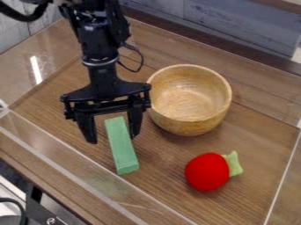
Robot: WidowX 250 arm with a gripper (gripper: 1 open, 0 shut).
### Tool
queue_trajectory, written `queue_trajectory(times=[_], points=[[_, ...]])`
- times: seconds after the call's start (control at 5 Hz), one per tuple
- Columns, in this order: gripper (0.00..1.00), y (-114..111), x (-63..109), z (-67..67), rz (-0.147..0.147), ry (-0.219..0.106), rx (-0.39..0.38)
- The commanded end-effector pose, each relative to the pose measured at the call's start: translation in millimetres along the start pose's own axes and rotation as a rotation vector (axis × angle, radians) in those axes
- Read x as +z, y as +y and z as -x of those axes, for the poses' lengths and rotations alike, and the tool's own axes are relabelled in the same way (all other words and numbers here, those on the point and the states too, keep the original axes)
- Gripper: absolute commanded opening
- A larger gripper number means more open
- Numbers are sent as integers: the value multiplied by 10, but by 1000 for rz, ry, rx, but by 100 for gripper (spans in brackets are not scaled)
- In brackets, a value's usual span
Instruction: Put the green block in the brown bowl
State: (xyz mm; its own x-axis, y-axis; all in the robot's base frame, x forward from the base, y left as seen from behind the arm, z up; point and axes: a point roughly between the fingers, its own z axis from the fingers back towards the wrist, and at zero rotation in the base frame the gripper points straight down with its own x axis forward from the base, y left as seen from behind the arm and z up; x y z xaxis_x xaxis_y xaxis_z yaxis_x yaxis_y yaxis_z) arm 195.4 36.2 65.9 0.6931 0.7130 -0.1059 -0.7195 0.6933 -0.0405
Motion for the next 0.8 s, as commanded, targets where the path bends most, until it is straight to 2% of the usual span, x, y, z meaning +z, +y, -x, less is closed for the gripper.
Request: queue_trajectory(times=[0.0, 0.2, 0.6], points=[[100, -28, -63, -37, 23, -33, 50], [100, -38, -199, -14, 30, -37, 100], [100, 3, -378, -103, 52, -69, 213]])
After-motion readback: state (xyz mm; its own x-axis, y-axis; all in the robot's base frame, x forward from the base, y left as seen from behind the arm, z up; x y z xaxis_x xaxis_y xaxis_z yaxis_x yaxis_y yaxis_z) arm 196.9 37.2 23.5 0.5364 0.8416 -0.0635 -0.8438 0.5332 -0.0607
